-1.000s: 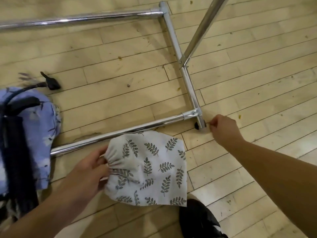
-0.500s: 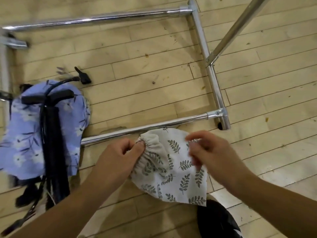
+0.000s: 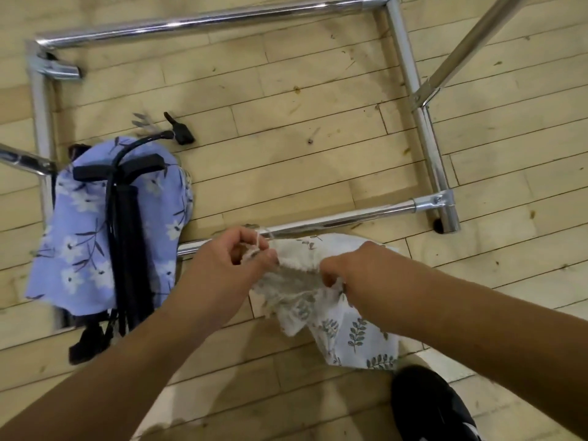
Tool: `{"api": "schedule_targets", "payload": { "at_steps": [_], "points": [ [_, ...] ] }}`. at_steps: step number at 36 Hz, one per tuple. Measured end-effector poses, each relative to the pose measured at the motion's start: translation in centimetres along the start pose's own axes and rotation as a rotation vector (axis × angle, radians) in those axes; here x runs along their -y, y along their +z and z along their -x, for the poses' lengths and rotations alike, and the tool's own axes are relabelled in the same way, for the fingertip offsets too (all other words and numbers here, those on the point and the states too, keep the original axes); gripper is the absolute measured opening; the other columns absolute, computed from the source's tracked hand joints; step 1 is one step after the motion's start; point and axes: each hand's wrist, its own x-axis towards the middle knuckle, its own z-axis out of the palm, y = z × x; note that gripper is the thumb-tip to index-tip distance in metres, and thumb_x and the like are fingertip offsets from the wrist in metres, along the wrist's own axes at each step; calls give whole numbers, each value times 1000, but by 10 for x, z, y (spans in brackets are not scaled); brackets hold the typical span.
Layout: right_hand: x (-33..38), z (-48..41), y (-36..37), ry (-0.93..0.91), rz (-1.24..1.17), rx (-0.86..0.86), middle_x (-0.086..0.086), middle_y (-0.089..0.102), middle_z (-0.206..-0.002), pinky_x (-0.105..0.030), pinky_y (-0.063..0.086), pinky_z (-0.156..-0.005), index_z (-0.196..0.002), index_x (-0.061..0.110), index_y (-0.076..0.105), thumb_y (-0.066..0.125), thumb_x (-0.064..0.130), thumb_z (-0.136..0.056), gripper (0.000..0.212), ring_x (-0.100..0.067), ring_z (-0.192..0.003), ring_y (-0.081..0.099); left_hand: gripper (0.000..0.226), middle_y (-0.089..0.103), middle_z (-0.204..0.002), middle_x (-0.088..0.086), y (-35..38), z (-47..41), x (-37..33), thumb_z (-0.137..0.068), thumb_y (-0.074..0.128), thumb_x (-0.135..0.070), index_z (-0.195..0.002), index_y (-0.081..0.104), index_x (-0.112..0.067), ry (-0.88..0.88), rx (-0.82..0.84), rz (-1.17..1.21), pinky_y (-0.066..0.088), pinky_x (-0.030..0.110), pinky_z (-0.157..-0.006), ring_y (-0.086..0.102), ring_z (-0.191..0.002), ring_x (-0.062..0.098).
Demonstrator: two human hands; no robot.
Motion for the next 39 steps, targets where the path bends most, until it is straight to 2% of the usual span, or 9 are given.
{"api": "schedule_targets", "payload": {
  "at_steps": [9,13,18,21,28,31,33,37,39],
  "points": [
    [-30,6,-25,200,138,-1,5,64,-116,-21,46,-74,-129,32,63,52,13,-102,35,-11,-93,55,3,58,-66,-2,-24,-1,9,-97,66,-37,-100,66,-37,92,53,-303,37,19,-47,46,-50,8],
    [-15,13,-38,44,-340,-176,12,63,-75,-18,46,-46,-108,40,68,56,27,-103,18,-4,-60,61,13,69,-68,-16,-16,8,5,-101,58,-36,-94,68,-30,85,93,-184,41,14,-49,57,-51,0],
    [21,12,-39,-223,-873,-399,4,71,-77,-29,54,-48,-95,38,70,59,21,-100,21,-19,-56,59,14,76,-81,-7,-2,17,-7,-102,59,-33,-94,70,-29,69,157,12,54,25,-62,71,-70,6],
    [23,-5,-21,-226,-820,-333,-2,68,-76,-21,42,-43,-100,32,68,56,19,-104,18,-8,-48,49,15,78,-85,0,2,21,-13,-100,58,-39,-97,70,-31,79,133,128,55,31,-65,73,-73,16],
    [21,-21,3,-229,-306,-229,10,61,-76,-31,54,-56,-100,35,48,47,20,-106,16,-11,-63,59,15,79,-86,1,-4,20,-9,-101,58,-27,-103,73,-23,-44,42,331,57,23,-62,74,-73,13],
    [13,-20,7,-197,-186,-184,15,70,-105,-23,56,-75,-117,39,57,58,38,-101,16,-3,-87,65,15,78,-87,1,-12,14,1,-102,59,-31,-102,73,-24,-83,-51,328,60,40,-73,73,-77,25],
    [11,-19,8,-179,-109,-121,15,69,-122,-19,51,-81,-132,46,54,61,47,-97,36,-1,-95,63,14,73,-77,-6,-18,9,11,-102,59,-32,-101,71,-26,-84,-97,277,55,29,-67,65,-69,14],
    [17,-14,10,-207,-59,4,44,21,-153,-15,41,-96,-150,62,22,61,62,-91,70,8,-124,46,22,65,-104,-11,-45,-1,33,-98,65,-39,-118,59,-35,-48,-400,106,51,19,-69,62,-86,2],
    [22,-7,12,-187,-65,28,58,-16,-135,-16,44,-97,-139,74,-10,60,67,-88,87,14,-124,34,40,58,-121,-5,-65,-8,43,-97,68,-36,-132,51,-29,-28,-560,18,50,26,-80,59,-100,11]
  ]
}}
